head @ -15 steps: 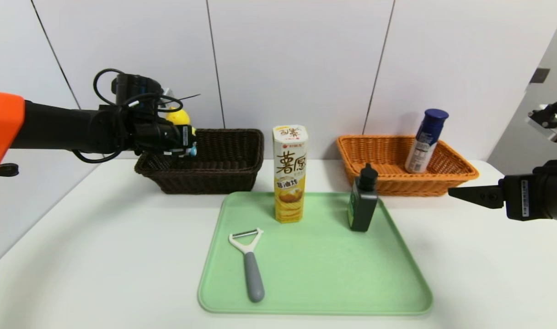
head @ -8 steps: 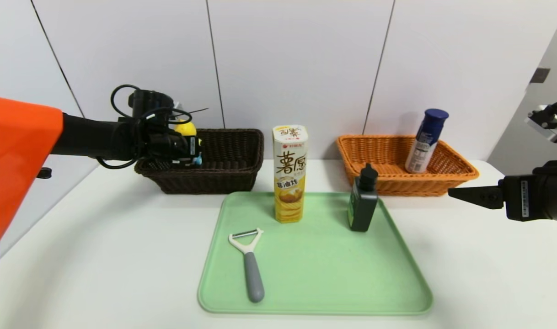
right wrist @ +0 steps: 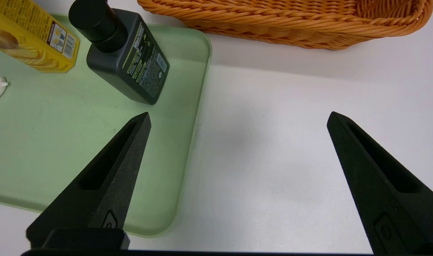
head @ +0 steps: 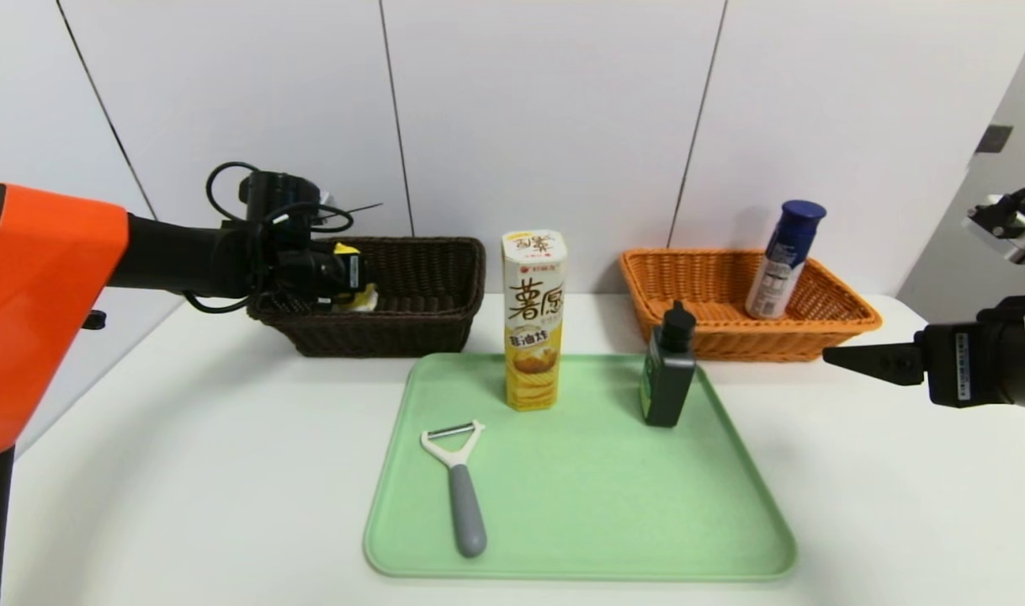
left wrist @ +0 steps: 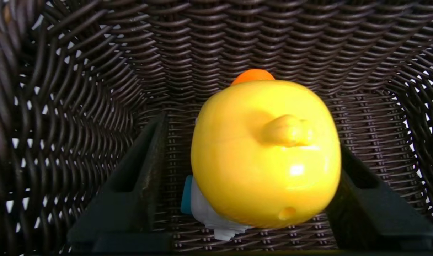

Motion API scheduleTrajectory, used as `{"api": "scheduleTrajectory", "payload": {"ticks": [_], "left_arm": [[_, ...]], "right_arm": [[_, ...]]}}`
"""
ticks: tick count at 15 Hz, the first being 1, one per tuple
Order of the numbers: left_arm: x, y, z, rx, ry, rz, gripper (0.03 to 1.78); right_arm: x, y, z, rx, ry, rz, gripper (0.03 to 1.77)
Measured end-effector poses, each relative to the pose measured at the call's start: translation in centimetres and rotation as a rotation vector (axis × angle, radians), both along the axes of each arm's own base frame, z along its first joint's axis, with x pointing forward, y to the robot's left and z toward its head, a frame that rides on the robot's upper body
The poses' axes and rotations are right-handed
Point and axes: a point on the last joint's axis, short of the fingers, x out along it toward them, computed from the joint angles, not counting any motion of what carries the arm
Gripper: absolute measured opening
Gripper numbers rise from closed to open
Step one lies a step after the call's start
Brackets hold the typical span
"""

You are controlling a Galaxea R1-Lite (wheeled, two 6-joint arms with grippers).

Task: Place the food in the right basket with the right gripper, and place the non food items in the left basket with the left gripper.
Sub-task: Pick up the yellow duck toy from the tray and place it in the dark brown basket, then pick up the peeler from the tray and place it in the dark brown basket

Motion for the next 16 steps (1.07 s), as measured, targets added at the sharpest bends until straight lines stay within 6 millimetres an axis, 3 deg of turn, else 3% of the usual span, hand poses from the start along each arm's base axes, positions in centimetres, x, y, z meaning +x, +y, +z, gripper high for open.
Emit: {"api": "scheduleTrajectory", "payload": {"ticks": [2, 4, 6, 8, 12, 16], "left_arm": [[-0.8, -0.1, 2.2, -0.007, -0.049, -0.003, 1.4], [-2.7, -0.4, 5.8, -0.012, -0.115, -0.004, 1.47], [-6.1, -1.3, 9.6, -0.007, -0.131, 0.009, 1.52], [-10.3, -3.6, 11.7, -0.006, -0.039, 0.022, 1.56], [-17.9, -9.3, 13.1, -0.09, 0.208, 0.07, 1.62], [-22.1, -13.6, 11.9, -0.194, 0.412, 0.108, 1.66]], "right_arm": [[0.0, 0.0, -0.1, 0.0, 0.003, 0.0, 1.71], [0.1, 0.0, -0.3, -0.001, 0.012, -0.002, 1.71], [0.3, -0.1, -0.5, -0.002, 0.024, -0.007, 1.71], [0.5, -0.1, -0.9, -0.004, 0.038, -0.007, 1.71], [0.9, 0.0, -1.4, -0.007, 0.063, -0.007, 1.71], [1.1, 0.0, -1.7, -0.007, 0.075, -0.008, 1.71]]}}
